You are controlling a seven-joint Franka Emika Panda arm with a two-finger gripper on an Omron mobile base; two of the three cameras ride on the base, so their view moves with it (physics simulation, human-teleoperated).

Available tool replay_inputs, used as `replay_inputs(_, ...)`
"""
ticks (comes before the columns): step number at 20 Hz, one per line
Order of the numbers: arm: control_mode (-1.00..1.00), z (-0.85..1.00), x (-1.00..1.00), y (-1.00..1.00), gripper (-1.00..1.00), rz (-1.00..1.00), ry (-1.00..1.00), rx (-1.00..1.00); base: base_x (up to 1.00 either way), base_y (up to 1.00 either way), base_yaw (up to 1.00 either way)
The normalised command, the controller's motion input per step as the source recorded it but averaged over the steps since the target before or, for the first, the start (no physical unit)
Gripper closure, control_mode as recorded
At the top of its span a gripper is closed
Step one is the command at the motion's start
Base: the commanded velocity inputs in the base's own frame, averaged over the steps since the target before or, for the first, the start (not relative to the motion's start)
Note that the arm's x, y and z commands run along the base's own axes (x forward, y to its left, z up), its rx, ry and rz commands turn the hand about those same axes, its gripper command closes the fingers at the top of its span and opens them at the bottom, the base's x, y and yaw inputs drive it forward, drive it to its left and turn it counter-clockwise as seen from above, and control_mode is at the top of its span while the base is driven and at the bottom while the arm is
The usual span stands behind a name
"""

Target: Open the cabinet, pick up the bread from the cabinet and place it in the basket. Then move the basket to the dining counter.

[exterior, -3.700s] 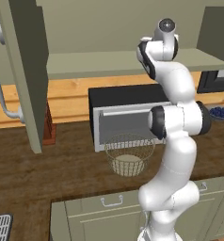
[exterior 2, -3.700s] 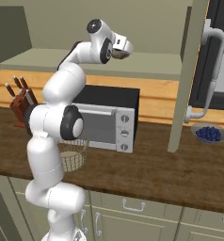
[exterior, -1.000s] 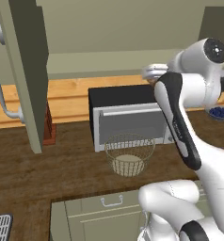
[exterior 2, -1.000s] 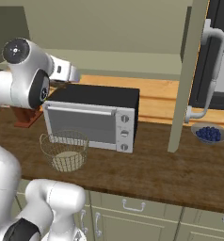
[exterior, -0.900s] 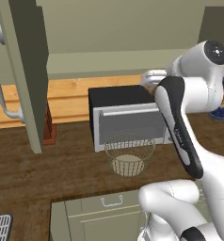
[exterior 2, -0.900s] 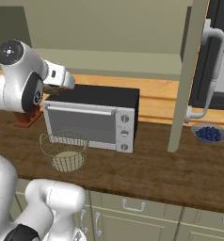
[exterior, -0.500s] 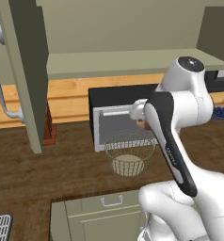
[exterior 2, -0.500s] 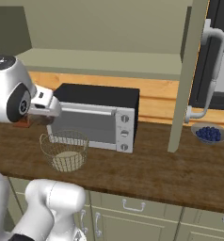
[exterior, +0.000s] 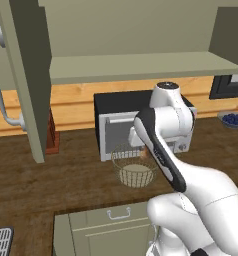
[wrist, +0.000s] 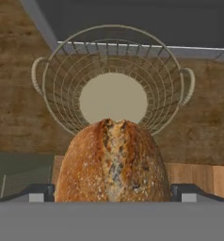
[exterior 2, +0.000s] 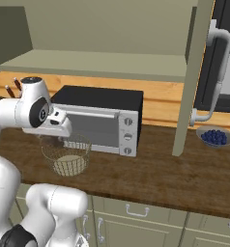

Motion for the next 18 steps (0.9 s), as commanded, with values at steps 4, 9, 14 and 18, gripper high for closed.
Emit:
replay_inputs(4, -1.00, -0.74, 0.43, 0.00, 1.00, 0.00, 0.19, -0.05, 0.00, 0.00, 0.00)
replay_inputs(9, -1.00, -0.44, 0.19, 0.00, 1.00, 0.00, 0.04, -0.01, 0.00, 0.00, 0.00)
replay_inputs(14, -1.00, -0.25, 0.19, 0.00, 1.00, 0.00, 0.00, 0.00, 0.00, 0.00, 0.00)
replay_inputs(18, -1.00, -0.35, 0.11, 0.00, 1.00, 0.00, -0.01, 0.00, 0.00, 0.00, 0.00)
